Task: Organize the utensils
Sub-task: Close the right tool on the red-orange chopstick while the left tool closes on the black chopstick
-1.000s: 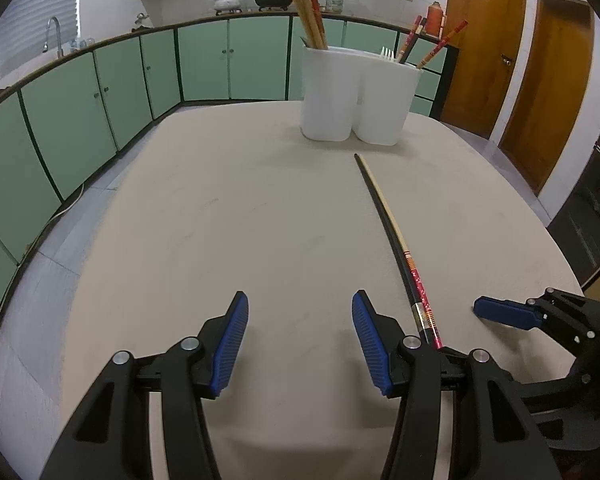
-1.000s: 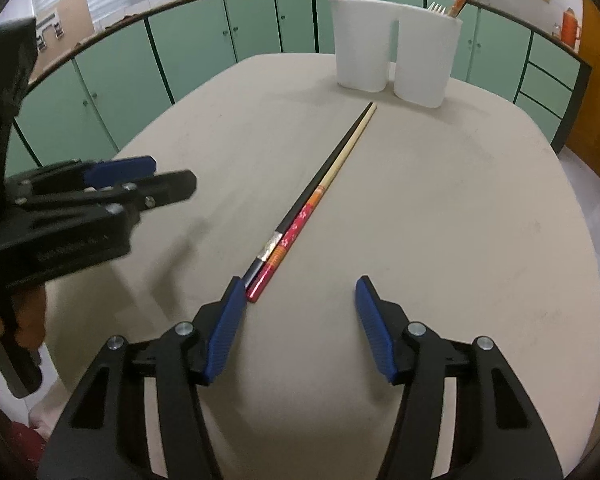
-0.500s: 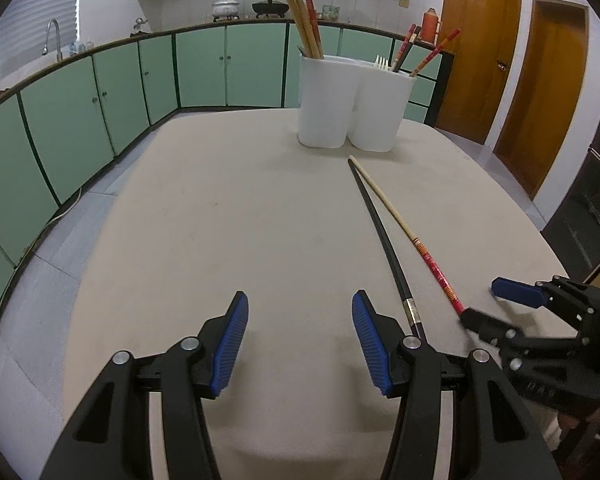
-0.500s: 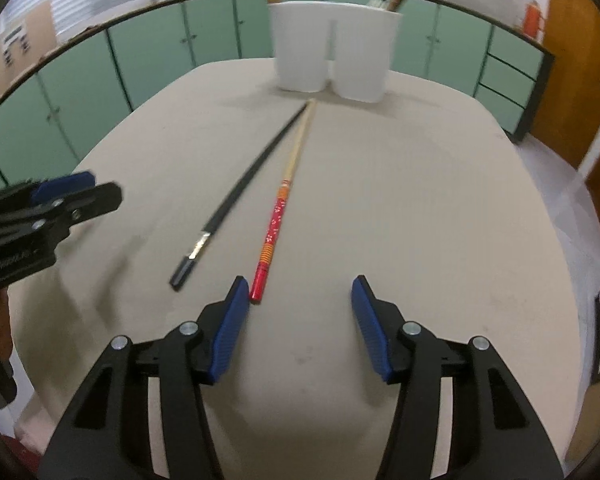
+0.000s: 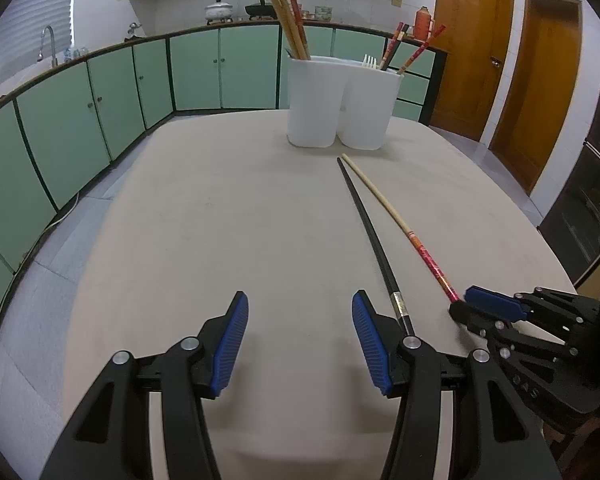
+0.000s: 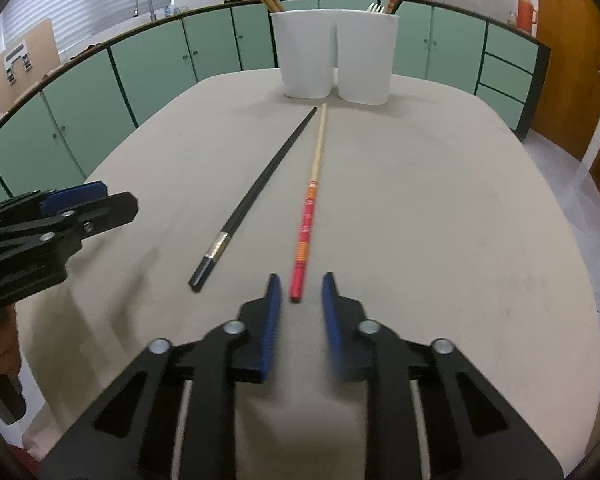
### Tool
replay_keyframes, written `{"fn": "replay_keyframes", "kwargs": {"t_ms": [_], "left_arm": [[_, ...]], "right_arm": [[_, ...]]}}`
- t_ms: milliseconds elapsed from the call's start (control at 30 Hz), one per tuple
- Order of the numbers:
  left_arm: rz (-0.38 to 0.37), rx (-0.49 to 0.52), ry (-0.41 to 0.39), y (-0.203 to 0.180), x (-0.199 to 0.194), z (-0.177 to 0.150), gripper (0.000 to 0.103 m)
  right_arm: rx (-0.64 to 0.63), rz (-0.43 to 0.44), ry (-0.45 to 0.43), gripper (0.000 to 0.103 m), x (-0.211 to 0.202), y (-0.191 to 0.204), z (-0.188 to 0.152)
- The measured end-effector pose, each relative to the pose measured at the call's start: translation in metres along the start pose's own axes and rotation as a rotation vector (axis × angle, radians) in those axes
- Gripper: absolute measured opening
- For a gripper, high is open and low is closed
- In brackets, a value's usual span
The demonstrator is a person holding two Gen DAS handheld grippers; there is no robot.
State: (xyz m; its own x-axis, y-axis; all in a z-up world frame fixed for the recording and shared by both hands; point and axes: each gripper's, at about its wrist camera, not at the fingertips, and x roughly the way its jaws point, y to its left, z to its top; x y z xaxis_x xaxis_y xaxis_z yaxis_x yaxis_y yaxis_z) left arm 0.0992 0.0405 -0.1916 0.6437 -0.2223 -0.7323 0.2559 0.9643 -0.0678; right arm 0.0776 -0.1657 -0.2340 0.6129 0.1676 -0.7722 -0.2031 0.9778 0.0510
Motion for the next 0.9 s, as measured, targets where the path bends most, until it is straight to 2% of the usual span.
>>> {"fn": "replay_keyframes", "kwargs": {"t_ms": [33, 67, 200, 467, 633, 900], "left_arm": [[-0.003, 0.002, 0.001, -0.001, 0.000, 0.000, 0.053], [-0.005, 0.004, 0.002, -0.004, 0.000, 0.000, 0.053], [-0.017, 0.017, 0.007, -0.013, 0.001, 0.000, 0.053], [-0.056, 0.044, 0.039, -0.043, 0.007, -0.003, 0.053], [-0.060, 0.027, 0.063, -0.055, 0.016, -0.007, 0.053], [-0.041, -0.013, 0.091, -0.067, 0.027, -0.012, 0.042]], "right_arm": [[0.005, 0.000, -0.003, 0.007, 0.000, -0.002, 0.000], [0.009, 0.002, -0.004, 0.006, 0.001, -0.004, 0.001], [0.026, 0.024, -0.003, 0.005, 0.000, -0.013, 0.003], [0.102, 0.011, -0.036, 0.005, -0.015, -0.043, 0.004], [0.118, 0.014, -0.055, 0.005, -0.021, -0.052, 0.002], [0.123, 0.019, -0.088, 0.005, -0.031, -0.058, 0.002]]}}
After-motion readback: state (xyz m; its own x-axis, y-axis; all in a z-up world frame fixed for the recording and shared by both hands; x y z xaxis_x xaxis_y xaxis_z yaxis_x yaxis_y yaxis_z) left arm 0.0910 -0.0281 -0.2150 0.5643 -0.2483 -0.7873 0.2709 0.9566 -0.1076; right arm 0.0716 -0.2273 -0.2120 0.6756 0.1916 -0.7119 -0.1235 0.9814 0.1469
